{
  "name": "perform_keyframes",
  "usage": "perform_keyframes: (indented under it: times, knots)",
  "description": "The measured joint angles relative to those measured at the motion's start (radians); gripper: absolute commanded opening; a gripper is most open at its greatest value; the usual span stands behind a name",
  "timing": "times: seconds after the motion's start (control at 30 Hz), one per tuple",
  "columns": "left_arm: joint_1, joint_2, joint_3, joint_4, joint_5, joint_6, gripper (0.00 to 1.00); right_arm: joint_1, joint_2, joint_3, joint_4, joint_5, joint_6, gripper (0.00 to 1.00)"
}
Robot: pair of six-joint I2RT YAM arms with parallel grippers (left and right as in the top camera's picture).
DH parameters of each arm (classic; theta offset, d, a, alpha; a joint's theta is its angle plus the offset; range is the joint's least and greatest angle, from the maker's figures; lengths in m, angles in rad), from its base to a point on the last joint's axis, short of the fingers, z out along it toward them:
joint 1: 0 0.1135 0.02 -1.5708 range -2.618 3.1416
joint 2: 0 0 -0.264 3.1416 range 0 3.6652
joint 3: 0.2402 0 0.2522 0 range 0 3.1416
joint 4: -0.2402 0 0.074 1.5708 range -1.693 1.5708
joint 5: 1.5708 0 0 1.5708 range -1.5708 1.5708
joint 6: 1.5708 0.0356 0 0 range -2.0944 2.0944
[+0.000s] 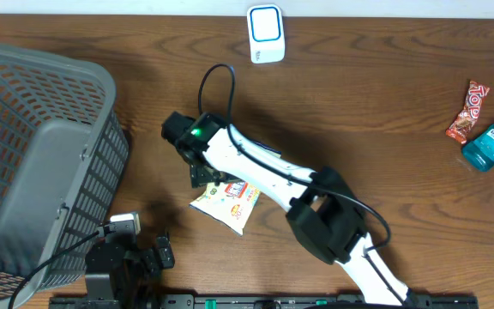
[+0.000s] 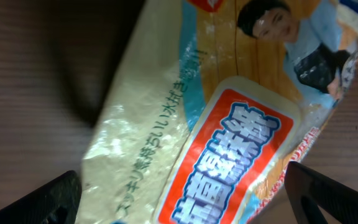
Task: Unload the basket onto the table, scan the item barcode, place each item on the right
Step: 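Reach the right gripper to the white wet-wipe pack and grasp it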
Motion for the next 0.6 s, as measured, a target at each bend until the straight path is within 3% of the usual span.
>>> perform_keyframes:
  times: [0.17, 0.2, 0.23, 0.3, 0.37, 0.6]
  knots:
    - [0.0, 0.0, 0.0, -0.001, 0.0, 0.0, 1.0, -0.002, 0.072, 0.014, -0.014, 0.027, 0.002, 0.99]
    - [0.0, 0.0, 0.0, 0.0, 0.0, 0.0, 1.0, -0.002, 0.077, 0.016, -0.018, 0.027, 0.001, 0.95]
    - [0.0, 0.0, 0.0, 0.0, 0.0, 0.0, 1.0, -0.002, 0.082, 0.025, -0.023, 0.024, -0.002, 0.82]
    - [0.0, 0.0, 0.0, 0.0, 0.0, 0.0, 1.0, -0.002, 0.092, 0.036, -0.041, 0.02, -0.007, 0.34]
    - [0.0, 0.0, 0.0, 0.0, 0.0, 0.0, 1.0, 0.0, 0.102, 0.042, -0.084, 0.021, -0.013, 0.01]
    - [0.0, 0.0, 0.0, 0.0, 0.0, 0.0, 1.0, 0.0, 0.107, 0.043, -0.14, 0.018, -0.044, 0.01]
